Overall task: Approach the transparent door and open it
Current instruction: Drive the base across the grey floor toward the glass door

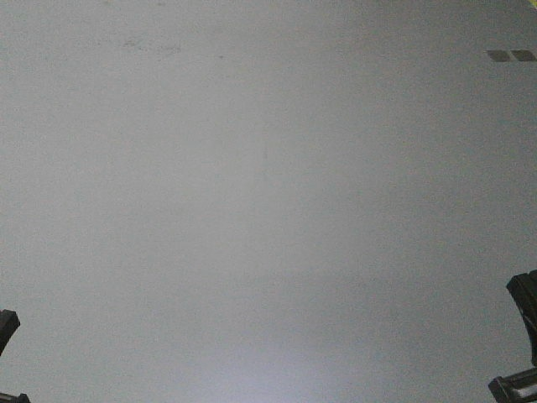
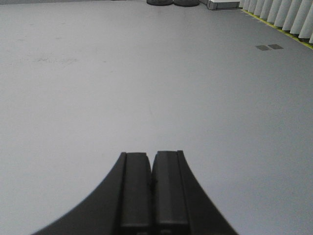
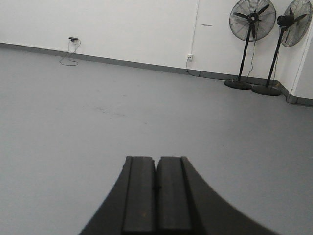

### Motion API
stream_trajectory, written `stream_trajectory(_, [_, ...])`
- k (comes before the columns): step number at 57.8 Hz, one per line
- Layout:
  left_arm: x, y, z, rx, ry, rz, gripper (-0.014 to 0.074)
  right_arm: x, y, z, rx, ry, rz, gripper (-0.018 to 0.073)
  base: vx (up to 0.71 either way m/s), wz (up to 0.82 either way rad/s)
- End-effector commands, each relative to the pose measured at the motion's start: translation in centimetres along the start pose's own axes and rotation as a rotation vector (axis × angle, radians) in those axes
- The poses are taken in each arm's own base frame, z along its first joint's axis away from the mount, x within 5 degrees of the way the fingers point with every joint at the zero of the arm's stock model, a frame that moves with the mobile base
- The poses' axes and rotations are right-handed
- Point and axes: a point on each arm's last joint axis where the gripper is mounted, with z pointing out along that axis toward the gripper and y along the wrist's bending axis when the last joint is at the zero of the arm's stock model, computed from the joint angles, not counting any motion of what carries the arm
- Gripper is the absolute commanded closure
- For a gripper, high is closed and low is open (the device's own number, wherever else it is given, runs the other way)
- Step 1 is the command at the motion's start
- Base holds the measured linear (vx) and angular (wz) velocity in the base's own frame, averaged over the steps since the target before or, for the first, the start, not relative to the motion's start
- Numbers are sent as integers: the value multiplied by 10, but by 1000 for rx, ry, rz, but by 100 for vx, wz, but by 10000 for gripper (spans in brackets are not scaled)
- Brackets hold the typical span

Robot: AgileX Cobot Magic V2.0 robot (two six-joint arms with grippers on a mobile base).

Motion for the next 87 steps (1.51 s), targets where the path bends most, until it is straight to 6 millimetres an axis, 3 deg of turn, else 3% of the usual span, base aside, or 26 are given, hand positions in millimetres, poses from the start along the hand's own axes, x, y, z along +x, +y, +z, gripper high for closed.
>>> stream_trajectory(1, [-2, 2, 1, -16, -69, -16, 603, -7, 0, -1, 6, -93, -12, 568, 0, 0])
stream_trajectory(87, [-2, 2, 1, -16, -69, -16, 603, -7, 0, -1, 6, -93, -12, 568, 4, 2])
